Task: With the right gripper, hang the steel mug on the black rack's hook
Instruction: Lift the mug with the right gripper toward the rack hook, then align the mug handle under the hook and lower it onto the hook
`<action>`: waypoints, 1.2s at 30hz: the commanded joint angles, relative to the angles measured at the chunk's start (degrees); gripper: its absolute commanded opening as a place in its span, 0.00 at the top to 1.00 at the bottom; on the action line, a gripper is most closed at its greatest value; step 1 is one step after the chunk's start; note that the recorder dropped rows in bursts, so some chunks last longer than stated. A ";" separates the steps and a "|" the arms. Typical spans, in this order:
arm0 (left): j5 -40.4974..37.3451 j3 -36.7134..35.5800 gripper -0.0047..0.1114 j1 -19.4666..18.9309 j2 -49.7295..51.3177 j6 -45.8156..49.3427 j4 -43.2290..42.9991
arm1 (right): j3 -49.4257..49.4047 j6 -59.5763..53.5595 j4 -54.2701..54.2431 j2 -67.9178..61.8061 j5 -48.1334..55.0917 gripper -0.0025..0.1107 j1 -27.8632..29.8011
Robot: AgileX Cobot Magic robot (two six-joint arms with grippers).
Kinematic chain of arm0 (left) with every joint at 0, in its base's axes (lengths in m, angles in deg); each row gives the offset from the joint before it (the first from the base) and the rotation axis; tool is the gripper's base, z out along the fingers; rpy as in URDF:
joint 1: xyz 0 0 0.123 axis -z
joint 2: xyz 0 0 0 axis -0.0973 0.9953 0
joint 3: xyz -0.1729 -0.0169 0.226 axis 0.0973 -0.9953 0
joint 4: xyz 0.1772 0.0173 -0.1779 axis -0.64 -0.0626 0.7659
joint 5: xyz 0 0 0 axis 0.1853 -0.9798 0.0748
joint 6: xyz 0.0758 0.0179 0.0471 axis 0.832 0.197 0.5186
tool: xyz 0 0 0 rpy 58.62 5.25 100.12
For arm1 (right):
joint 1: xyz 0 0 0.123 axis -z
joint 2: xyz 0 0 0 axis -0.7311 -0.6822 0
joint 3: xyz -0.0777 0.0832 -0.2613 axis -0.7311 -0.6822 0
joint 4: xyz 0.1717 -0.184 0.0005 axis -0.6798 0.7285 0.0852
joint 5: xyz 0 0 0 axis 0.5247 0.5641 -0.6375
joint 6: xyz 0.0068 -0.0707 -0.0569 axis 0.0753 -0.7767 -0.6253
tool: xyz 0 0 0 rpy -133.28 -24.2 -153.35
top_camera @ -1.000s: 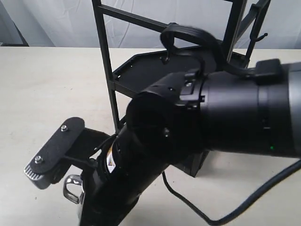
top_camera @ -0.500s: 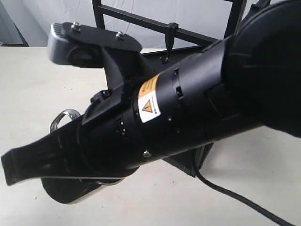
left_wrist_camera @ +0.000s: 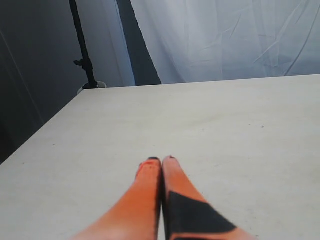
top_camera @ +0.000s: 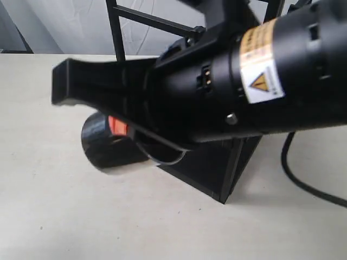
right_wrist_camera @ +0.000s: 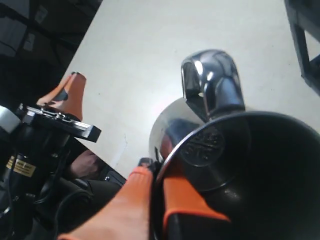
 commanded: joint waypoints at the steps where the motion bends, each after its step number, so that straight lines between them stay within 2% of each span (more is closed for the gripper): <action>1: 0.29 0.02 0.95 -0.03 -0.31 -0.07 0.33 | 0.17 1.67 5.91 4.91 1.59 0.99 -0.09; 3: 0.29 0.02 0.95 -0.03 -0.31 -0.07 0.44 | -0.73 6.96 10.44 5.96 5.37 0.99 -0.09; 9: 0.29 0.02 0.95 -0.03 -0.31 -0.07 0.44 | -4.39 10.75 10.98 6.32 0.60 0.99 -0.09; 17: 0.39 0.02 0.95 -0.03 -0.31 -0.07 0.54 | -4.39 21.47 18.24 6.32 3.48 0.99 -0.09; 22: 0.50 0.02 0.95 -0.03 -0.31 -0.07 0.92 | -4.39 25.13 22.58 5.93 3.11 0.99 -0.09; 36: 0.50 0.02 0.95 -0.03 -0.31 -0.07 1.40 | -4.39 31.94 26.37 3.33 4.92 0.99 -0.09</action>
